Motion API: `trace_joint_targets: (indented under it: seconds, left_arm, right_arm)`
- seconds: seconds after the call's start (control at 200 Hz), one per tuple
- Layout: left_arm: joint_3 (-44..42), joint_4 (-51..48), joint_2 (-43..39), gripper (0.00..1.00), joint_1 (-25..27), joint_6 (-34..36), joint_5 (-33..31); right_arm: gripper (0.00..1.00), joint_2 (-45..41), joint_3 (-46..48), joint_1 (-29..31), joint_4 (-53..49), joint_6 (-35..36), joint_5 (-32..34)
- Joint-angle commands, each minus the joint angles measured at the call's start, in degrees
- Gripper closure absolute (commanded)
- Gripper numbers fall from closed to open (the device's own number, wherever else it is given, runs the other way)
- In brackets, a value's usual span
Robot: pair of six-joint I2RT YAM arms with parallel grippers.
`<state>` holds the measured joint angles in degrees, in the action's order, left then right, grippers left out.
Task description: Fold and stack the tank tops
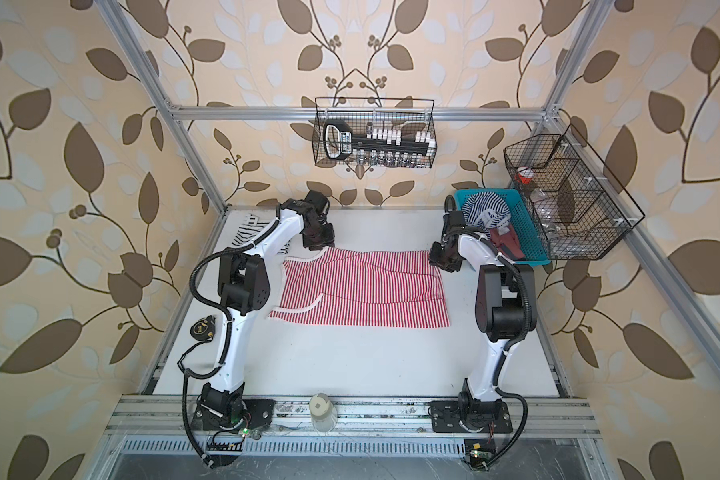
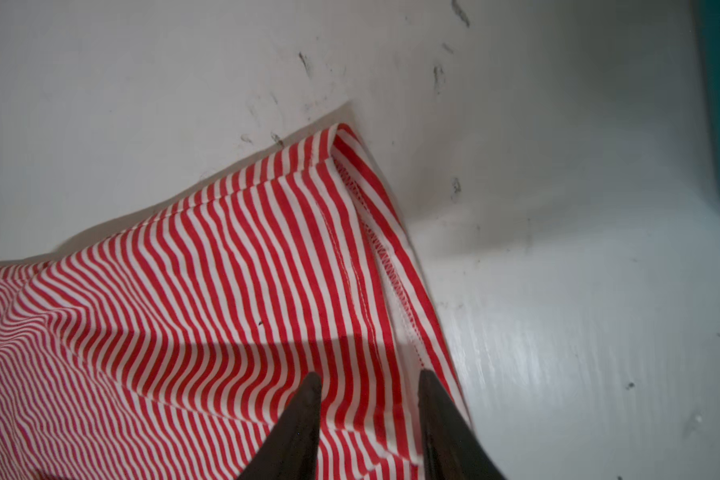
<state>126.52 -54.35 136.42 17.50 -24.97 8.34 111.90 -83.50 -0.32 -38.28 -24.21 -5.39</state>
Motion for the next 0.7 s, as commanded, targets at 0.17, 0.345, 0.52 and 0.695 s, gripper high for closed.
trace_joint_targets:
  seconds: [0.17,0.345,0.52,0.695]
  left_arm:
    - [6.4,4.3,4.0,0.53,-2.2,-1.8,6.8]
    - [6.9,4.4,5.9,0.54,-2.3,-2.0,8.8]
    - [6.9,3.8,6.7,0.57,-2.3,-1.8,8.1]
    - [6.8,3.6,7.4,0.59,-2.4,-1.9,7.9]
  right_arm:
    - [0.61,7.2,-7.7,-0.9,3.0,-1.7,-2.1]
    - [0.61,10.5,-11.0,-1.1,2.4,-2.1,-2.3]
    - [0.62,12.8,-13.1,-1.2,2.1,-2.3,-2.7]
    - [0.62,14.3,-14.9,-1.2,2.5,-2.4,-2.9]
